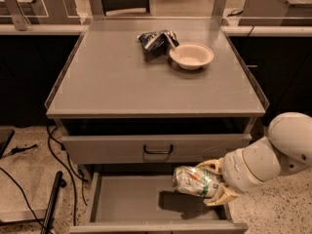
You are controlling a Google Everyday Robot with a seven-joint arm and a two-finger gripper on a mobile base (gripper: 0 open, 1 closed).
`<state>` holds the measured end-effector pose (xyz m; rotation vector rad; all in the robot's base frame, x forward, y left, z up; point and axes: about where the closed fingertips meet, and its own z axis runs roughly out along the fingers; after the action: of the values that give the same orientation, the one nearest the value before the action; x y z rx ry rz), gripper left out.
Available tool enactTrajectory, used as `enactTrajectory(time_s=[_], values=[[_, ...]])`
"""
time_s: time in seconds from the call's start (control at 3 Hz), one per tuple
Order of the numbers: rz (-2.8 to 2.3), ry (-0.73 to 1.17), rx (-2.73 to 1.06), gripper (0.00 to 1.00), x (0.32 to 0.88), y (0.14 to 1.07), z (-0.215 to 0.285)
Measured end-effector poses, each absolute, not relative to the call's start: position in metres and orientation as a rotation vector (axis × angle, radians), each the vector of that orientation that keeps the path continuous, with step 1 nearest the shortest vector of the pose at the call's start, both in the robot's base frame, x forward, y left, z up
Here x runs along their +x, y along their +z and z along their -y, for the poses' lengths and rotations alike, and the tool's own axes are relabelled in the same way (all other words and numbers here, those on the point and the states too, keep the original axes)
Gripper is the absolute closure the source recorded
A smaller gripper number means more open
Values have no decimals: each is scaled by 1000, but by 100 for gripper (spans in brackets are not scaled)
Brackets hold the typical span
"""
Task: Place 7up can into middle drawer
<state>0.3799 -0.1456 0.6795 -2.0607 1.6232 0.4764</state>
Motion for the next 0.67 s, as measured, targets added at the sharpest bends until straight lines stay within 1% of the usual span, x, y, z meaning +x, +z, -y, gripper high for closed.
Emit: enactTrajectory(time_s=[0.33,0.67], values=[[-1623,467,-2081,100,380,671,146],[-1597,445,-2122,100,382,640,145]])
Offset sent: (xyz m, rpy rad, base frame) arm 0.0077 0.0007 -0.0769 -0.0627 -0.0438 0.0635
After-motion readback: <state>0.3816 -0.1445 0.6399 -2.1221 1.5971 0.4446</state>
